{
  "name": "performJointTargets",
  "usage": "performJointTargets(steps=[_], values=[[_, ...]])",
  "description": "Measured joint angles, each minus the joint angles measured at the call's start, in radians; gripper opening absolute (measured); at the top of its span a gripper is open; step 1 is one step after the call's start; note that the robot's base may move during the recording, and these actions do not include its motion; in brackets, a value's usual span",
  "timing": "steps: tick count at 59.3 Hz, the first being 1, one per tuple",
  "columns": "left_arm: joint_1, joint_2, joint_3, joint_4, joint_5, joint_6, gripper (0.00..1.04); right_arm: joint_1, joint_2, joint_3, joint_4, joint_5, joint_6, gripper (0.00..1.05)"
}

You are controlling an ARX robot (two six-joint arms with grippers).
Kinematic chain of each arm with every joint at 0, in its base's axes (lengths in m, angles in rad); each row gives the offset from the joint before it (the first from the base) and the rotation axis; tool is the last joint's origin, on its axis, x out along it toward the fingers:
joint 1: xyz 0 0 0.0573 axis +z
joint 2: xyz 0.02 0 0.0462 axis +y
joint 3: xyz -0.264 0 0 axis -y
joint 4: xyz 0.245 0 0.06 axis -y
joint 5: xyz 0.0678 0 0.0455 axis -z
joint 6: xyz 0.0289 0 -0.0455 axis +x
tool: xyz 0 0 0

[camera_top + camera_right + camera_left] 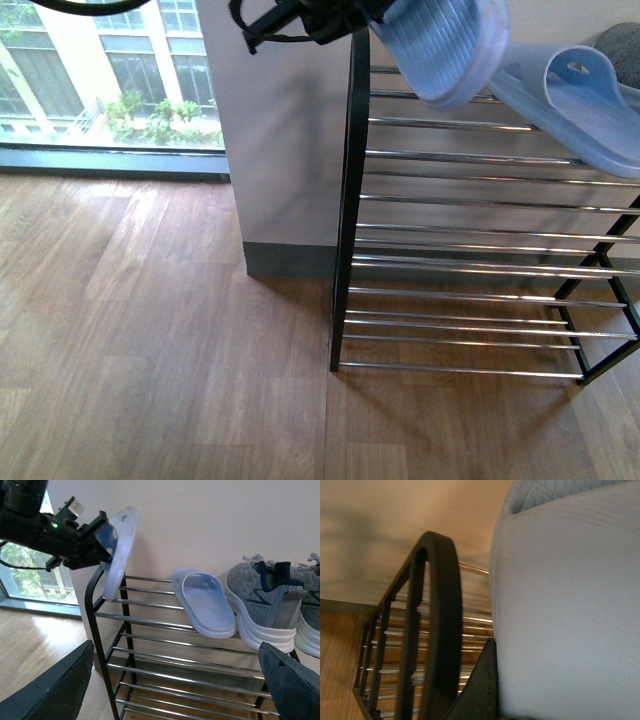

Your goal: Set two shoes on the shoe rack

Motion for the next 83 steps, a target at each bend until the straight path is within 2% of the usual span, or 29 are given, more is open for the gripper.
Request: performJointTargets(steps=[10, 16, 25, 42, 49, 63, 71, 78, 80, 83], values=[[-0.055, 0.082, 0.152, -0.079, -0.016, 0.026, 0.02, 0.000, 0.000, 0.000, 0.000, 0.000, 0.000, 0.95], [-0.082, 0.134, 0.254, -0.205, -0.147, 0.098, 0.02, 0.000, 0.000, 0.000, 0.000, 0.000, 0.000, 0.95], [-0.081, 0.190, 0.299, -0.266, -0.249, 0.158, 0.02, 0.000, 0.000, 0.000, 0.000, 0.000, 0.000, 0.95], [-0.080, 0.202, 0.306, -0.285, -0.264, 0.198, 0.02, 0.000, 0.000, 0.000, 0.000, 0.000, 0.000, 0.95], [-0.080, 0.203, 0.310, -0.289, -0.234, 0.181, 0.03, 0.000, 0.000, 0.000, 0.000, 0.000, 0.000, 0.95], [-0.080, 0.203, 0.310, -0.269, -0.182, 0.135, 0.37, 0.000, 0.000, 0.000, 0.000, 0.000, 0.000, 0.95], [-0.084, 0.198, 0.312, -0.272, -0.158, 0.117, 0.67, 0.000, 0.000, 0.000, 0.000, 0.000, 0.000, 0.95], [-0.084, 0.161, 0.281, -0.249, -0.087, 0.074, 0.94, 0.000, 0.000, 0.000, 0.000, 0.000, 0.000, 0.95], [-0.081, 0.145, 0.262, -0.238, -0.069, 0.074, 0.97, 0.000, 0.000, 0.000, 0.000, 0.000, 0.000, 0.95], [-0.076, 0.119, 0.227, -0.216, -0.055, 0.070, 0.96, 0.000, 0.000, 0.000, 0.000, 0.000, 0.000, 0.95]])
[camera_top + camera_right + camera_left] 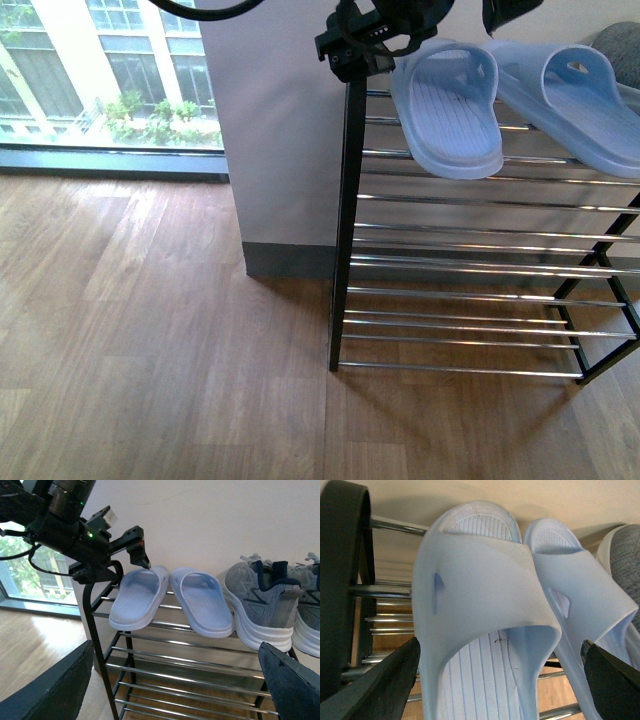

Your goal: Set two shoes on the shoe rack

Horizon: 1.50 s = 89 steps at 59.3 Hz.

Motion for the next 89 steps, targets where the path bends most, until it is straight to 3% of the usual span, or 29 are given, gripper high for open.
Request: performJointTargets(steps=[23, 29, 34, 39, 50, 57, 62, 69, 73, 80, 89], values=[[0.116, -0.421, -0.431, 0.154, 0.123, -0.030, 0.95, 0.000, 0.000, 0.000, 0.000, 0.000, 0.000, 0.95], [0.145, -0.565, -0.599, 0.191, 0.002, 0.061, 0.95, 0.000, 0.000, 0.000, 0.000, 0.000, 0.000, 0.95], [0.204, -0.708, -0.804, 0.246, -0.233, 0.205, 0.95, 0.000, 0.000, 0.000, 0.000, 0.000, 0.000, 0.95], [0.262, -0.806, -0.955, 0.272, -0.373, 0.279, 0.95, 0.000, 0.000, 0.000, 0.000, 0.000, 0.000, 0.95], [0.314, -0.989, -1.212, 0.360, -0.486, 0.359, 0.95, 0.000, 0.000, 0.000, 0.000, 0.000, 0.000, 0.95], [0.362, -1.031, -1.438, 0.841, -0.259, 0.518, 0.74, 0.000, 0.000, 0.000, 0.000, 0.000, 0.000, 0.95], [0.386, -1.076, -1.537, 1.005, -0.212, 0.569, 0.60, 0.000, 0.000, 0.000, 0.000, 0.000, 0.000, 0.95], [0.419, -1.162, -1.611, 1.037, -0.186, 0.595, 0.40, 0.000, 0.000, 0.000, 0.000, 0.000, 0.000, 0.95], [0.443, -1.220, -1.676, 1.032, -0.161, 0.603, 0.23, 0.001, 0.000, 0.000, 0.000, 0.000, 0.000, 0.95], [0.467, -1.297, -1.735, 1.012, -0.138, 0.607, 0.01, 0.001, 0.000, 0.000, 0.000, 0.000, 0.000, 0.95], [0.492, -1.395, -1.791, 0.969, -0.113, 0.611, 0.01, 0.001, 0.000, 0.000, 0.000, 0.000, 0.000, 0.95]])
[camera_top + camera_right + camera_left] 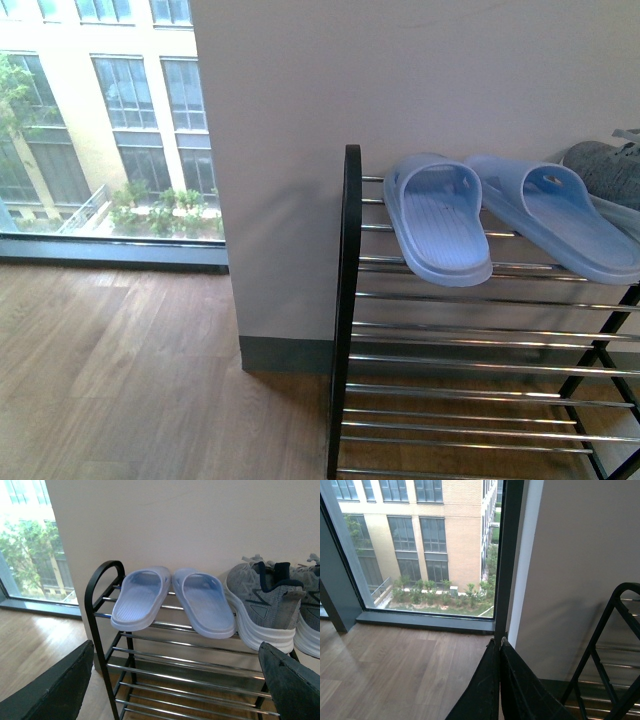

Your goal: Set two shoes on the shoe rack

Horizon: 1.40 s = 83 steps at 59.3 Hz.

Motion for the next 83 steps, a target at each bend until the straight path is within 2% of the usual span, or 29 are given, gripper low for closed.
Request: performJointTargets(steps=[3, 6, 12, 20, 58, 74, 76, 83], values=[[0.011, -0.034, -0.016, -0.019, 0.012, 0.000, 0.01, 0.000, 0.000, 0.000, 0.000, 0.000, 0.000, 0.95], [0.048, -0.068, -0.029, -0.039, 0.069, 0.001, 0.01, 0.000, 0.000, 0.000, 0.000, 0.000, 0.000, 0.95], [0.083, -0.131, -0.051, -0.079, 0.077, 0.001, 0.01, 0.000, 0.000, 0.000, 0.000, 0.000, 0.000, 0.95], [0.084, -0.163, -0.103, -0.054, 0.083, 0.001, 0.01, 0.000, 0.000, 0.000, 0.000, 0.000, 0.000, 0.95], [0.085, -0.580, -0.125, -0.435, 0.084, 0.001, 0.01, 0.000, 0.000, 0.000, 0.000, 0.000, 0.000, 0.95], [0.085, -0.691, -0.125, -0.543, 0.084, 0.001, 0.01, 0.000, 0.000, 0.000, 0.000, 0.000, 0.000, 0.95], [0.085, -0.705, -0.125, -0.557, 0.084, 0.001, 0.01, 0.000, 0.000, 0.000, 0.000, 0.000, 0.001, 0.92], [0.085, -0.741, -0.125, -0.592, 0.084, 0.001, 0.01, 0.000, 0.000, 0.000, 0.000, 0.000, 0.001, 0.70]])
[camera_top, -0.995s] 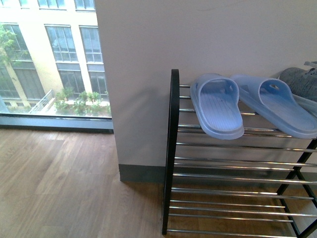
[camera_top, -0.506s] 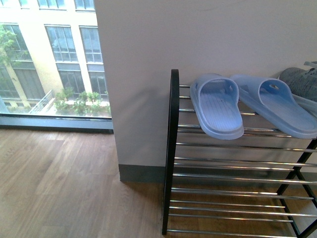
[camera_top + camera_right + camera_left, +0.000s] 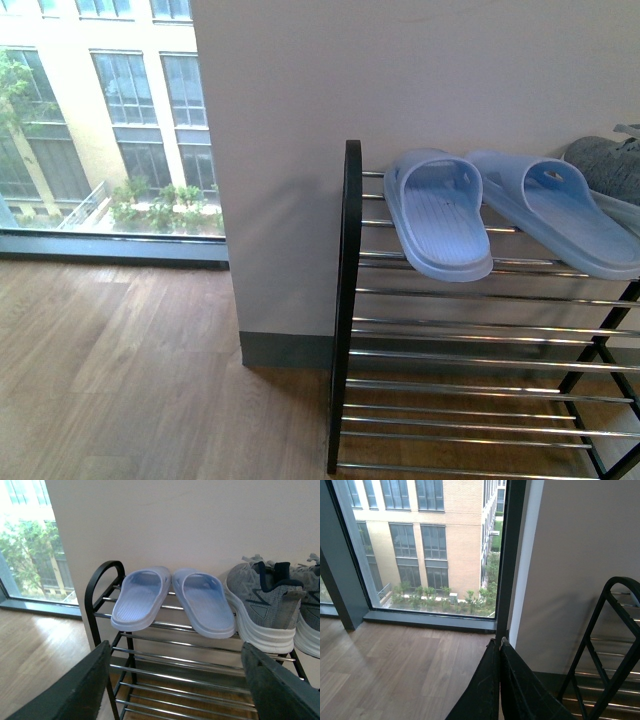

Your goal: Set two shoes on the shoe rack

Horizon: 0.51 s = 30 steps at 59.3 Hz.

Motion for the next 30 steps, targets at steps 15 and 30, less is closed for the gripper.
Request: performJointTargets(steps=[15, 30], values=[[0.000, -0.068, 0.000, -0.069, 0.000, 0.000, 0.01, 0.000, 0.000, 0.000, 0.000, 0.000, 0.000, 0.26], [0.001, -0.222, 0.000, -0.241, 0.000, 0.000, 0.01, 0.000, 0.000, 0.000, 0.000, 0.000, 0.002, 0.02]])
